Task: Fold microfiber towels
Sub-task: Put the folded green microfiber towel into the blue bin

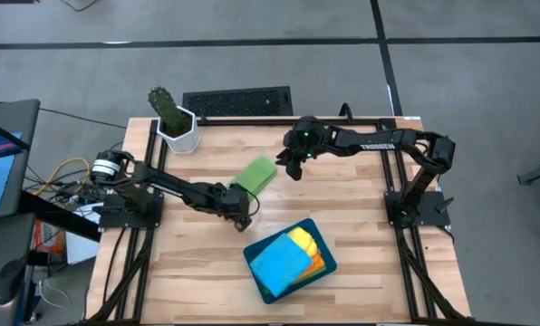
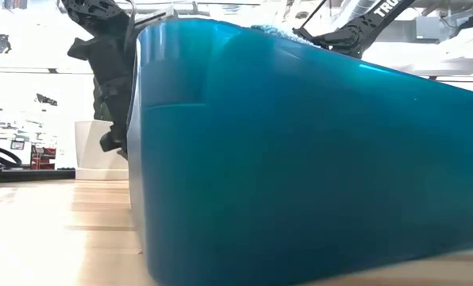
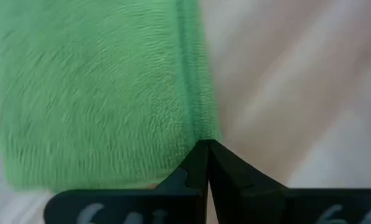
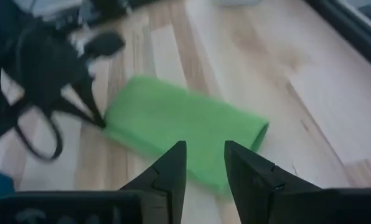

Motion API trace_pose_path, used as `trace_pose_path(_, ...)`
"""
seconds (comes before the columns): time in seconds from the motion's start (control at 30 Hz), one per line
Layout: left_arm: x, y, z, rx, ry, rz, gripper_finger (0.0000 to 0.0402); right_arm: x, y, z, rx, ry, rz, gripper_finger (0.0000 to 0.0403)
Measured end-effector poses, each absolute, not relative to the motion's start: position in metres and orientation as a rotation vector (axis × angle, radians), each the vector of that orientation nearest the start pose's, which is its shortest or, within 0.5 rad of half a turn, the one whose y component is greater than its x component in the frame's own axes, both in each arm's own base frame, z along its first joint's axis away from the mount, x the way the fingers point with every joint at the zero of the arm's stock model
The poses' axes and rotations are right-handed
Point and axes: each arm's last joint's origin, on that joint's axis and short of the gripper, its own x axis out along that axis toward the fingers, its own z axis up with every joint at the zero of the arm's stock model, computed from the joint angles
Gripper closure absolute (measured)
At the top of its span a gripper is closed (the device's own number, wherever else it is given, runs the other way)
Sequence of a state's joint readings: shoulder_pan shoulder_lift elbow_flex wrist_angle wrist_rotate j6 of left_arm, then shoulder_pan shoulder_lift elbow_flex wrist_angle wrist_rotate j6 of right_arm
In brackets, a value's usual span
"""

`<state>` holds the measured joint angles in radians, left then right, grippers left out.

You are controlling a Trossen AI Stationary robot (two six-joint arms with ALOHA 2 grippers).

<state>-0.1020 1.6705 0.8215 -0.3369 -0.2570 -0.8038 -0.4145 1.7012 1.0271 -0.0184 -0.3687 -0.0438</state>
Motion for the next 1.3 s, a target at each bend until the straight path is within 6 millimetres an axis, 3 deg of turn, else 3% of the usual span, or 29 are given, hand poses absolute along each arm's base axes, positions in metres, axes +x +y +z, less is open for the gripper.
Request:
trace_pose_path(0.13,0.287,-0.025,0.133,-0.431,1.102,0.456,0.0401,0.337,-0.135,0.197,0.275,0.594,-0.065,0.0269)
trace_pose_path(0.27,0.29,-0.026,0.144,-0.463,1.083,0.435,0.0401,0.345,-0.136,0.173,0.364,0.656,-0.12,0.0258)
trace_pose_path(0.4,0.294,-0.028,0.168,-0.476,0.958,0.449,0.0401,0.357,-0.139,0.16,0.403,0.682,-0.128,0.0213)
trace_pose_path(0.53,0.288,-0.028,0.18,-0.484,0.929,0.463,0.0401,0.371,-0.14,0.156,0.385,0.71,-0.115,0.0157)
trace_pose_path(0.63,0.281,-0.027,0.188,-0.522,0.929,0.487,0.0401,0.382,-0.141,0.154,0.357,0.747,-0.139,0.0138)
trace_pose_path(0.83,0.266,-0.032,0.202,-0.532,0.866,0.625,0.0401,0.402,-0.138,0.137,0.263,0.879,-0.201,0.0134)
trace_pose_path(1.0,0.266,-0.035,0.202,-0.534,0.841,0.648,0.0401,0.407,-0.126,0.136,0.181,0.983,-0.247,0.0134)
trace_pose_path(1.17,0.266,-0.035,0.201,-0.53,0.847,0.652,0.0401,0.406,-0.113,0.136,0.28,1.067,-0.242,0.0147)
trace_pose_path(1.3,0.265,-0.035,0.201,-0.507,0.858,0.65,0.0401,0.407,-0.097,0.118,0.374,1.166,-0.238,0.0177)
